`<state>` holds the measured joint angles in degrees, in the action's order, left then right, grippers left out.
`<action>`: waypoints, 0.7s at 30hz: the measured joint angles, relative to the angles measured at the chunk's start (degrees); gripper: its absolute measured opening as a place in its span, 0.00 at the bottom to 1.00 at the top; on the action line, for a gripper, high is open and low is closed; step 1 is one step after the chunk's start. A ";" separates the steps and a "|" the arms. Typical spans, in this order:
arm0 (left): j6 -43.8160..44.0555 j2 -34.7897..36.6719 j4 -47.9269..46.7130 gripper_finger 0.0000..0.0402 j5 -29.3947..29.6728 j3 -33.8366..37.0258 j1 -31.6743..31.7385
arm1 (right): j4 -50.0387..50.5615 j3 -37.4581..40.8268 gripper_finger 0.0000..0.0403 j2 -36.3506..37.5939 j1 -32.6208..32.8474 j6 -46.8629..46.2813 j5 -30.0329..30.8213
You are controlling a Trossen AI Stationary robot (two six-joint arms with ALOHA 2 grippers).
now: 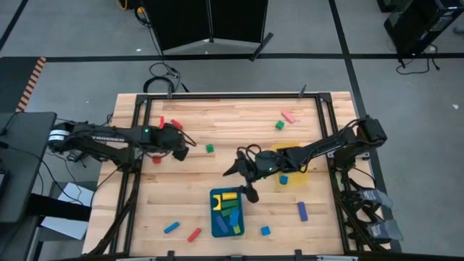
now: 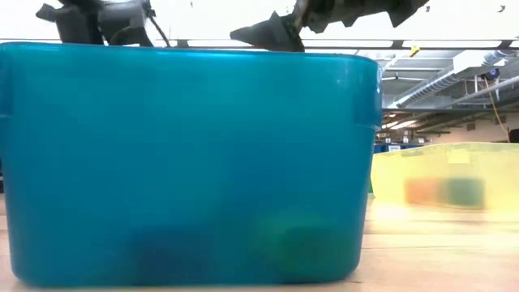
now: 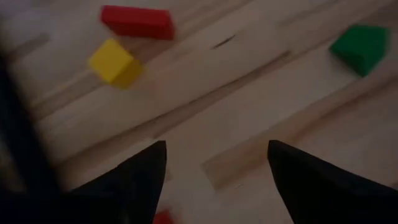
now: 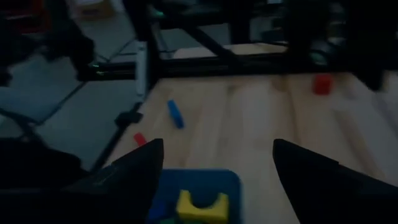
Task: Sort blocks by size
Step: Put the small red block into the yellow bin
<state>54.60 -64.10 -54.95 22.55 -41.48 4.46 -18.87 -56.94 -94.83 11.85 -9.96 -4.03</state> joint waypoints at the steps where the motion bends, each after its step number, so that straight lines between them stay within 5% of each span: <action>1: 1.00 -1.43 -2.39 0.71 0.03 -1.51 -0.28 | -0.29 0.99 0.77 0.55 -0.13 -0.18 0.77; 8: 7.10 -10.81 -15.40 0.76 -3.31 -3.30 -0.79 | -4.60 6.45 0.73 2.32 0.12 -1.64 4.32; 21: 7.91 -20.36 -13.04 0.83 -9.50 -3.30 -0.84 | -6.78 9.04 0.70 2.16 0.33 -1.57 4.42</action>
<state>62.51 -84.46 -67.99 13.06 -44.77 3.62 -25.65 -47.90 -92.66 12.18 -11.53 0.38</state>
